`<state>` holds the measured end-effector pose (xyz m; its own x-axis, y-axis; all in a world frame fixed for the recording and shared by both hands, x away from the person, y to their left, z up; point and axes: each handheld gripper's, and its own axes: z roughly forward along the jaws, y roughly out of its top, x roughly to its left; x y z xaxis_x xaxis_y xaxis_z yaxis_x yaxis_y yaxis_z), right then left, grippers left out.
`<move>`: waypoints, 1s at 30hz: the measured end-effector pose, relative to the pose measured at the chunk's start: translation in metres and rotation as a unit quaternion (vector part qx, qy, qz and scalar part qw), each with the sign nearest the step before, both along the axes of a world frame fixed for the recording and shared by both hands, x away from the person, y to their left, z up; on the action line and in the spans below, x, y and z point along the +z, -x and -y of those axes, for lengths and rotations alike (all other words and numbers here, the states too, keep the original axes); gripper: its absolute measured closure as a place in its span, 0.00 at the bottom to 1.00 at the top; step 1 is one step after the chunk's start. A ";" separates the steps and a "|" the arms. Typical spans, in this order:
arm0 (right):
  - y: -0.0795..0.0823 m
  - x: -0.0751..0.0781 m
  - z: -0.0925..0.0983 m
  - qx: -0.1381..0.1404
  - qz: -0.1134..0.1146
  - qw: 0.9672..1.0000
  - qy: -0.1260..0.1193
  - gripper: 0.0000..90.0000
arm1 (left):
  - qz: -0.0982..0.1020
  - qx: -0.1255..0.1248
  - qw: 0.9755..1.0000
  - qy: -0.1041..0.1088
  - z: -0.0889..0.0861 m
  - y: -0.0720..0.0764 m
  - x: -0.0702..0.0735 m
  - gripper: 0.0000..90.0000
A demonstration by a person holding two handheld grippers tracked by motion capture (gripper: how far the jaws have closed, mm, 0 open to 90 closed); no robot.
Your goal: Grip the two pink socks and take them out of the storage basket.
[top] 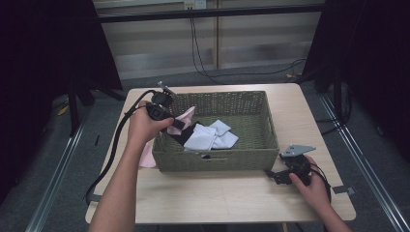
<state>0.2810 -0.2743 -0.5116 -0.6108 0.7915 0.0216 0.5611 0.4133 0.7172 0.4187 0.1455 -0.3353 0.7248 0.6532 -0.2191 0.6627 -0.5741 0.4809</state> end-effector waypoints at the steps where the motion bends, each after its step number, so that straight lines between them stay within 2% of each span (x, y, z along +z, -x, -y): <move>1: 0.000 0.000 0.000 0.000 0.000 1.000 0.000 0.11 | 0.000 0.002 1.000 -0.001 -0.002 0.000 0.001 0.84; 15: 0.000 0.000 0.000 -0.001 0.000 1.000 0.000 0.11 | 0.002 0.009 1.000 -0.005 -0.014 0.003 0.011 0.84; 19: 0.000 0.000 0.000 0.000 0.000 1.000 0.000 0.11 | 0.004 0.018 1.000 -0.006 -0.020 0.004 0.013 0.84; 20: 0.000 0.000 0.000 0.000 0.000 1.000 0.000 0.11 | 0.001 0.022 1.000 -0.001 -0.021 0.004 0.013 0.84; 22: 0.000 0.000 0.000 0.000 0.000 1.000 0.000 0.11 | 0.003 0.017 1.000 -0.004 -0.022 0.004 0.013 0.84; 30: 0.000 0.000 0.000 0.000 0.000 1.000 0.000 0.11 | -0.001 0.023 1.000 -0.002 -0.029 0.006 0.013 0.84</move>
<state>0.2810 -0.2743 -0.5116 -0.6112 0.7912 0.0210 0.5609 0.4142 0.7168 0.4127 0.1749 -0.3225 0.6942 0.6859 -0.2182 0.6888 -0.5452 0.4778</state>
